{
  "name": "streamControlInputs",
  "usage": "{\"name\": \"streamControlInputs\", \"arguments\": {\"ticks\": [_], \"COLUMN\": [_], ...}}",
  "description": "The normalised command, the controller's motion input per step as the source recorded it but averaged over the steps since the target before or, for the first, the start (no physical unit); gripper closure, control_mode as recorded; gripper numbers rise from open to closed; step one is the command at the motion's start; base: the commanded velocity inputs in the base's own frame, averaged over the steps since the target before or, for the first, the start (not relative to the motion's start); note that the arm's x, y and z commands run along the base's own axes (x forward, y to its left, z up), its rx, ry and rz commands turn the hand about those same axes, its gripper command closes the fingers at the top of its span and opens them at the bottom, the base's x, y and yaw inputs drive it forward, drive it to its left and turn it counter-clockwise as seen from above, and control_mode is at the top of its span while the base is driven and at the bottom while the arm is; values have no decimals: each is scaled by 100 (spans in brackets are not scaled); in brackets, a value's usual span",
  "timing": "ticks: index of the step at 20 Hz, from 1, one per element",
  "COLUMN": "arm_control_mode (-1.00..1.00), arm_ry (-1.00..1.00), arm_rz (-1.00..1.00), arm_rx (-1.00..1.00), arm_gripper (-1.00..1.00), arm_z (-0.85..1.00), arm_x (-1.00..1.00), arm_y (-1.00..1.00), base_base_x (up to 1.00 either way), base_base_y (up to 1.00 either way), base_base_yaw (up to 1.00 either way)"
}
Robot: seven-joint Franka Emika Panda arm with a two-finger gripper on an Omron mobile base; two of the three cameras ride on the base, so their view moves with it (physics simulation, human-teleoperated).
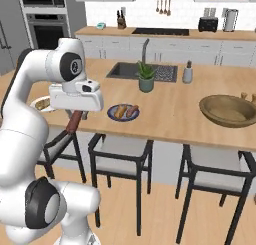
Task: Place one bun and one sausage from the bowl on each plate.
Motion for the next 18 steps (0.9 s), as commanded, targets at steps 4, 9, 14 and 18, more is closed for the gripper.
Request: {"name": "streamControlInputs", "arguments": {"ticks": [4,9,14,18], "arm_control_mode": [100,100,100,100], "arm_ry": [0,0,0,0], "arm_rz": [0,0,0,0], "arm_rx": [0,0,0,0], "arm_gripper": [100,100,100,100], "arm_z": [0,0,0,0], "arm_x": [0,0,0,0], "arm_y": [0,0,0,0], "base_base_x": [2,23,70,100], "base_base_y": [100,100,69,42], "base_base_yaw": [-3,-11,-23,-24]}}
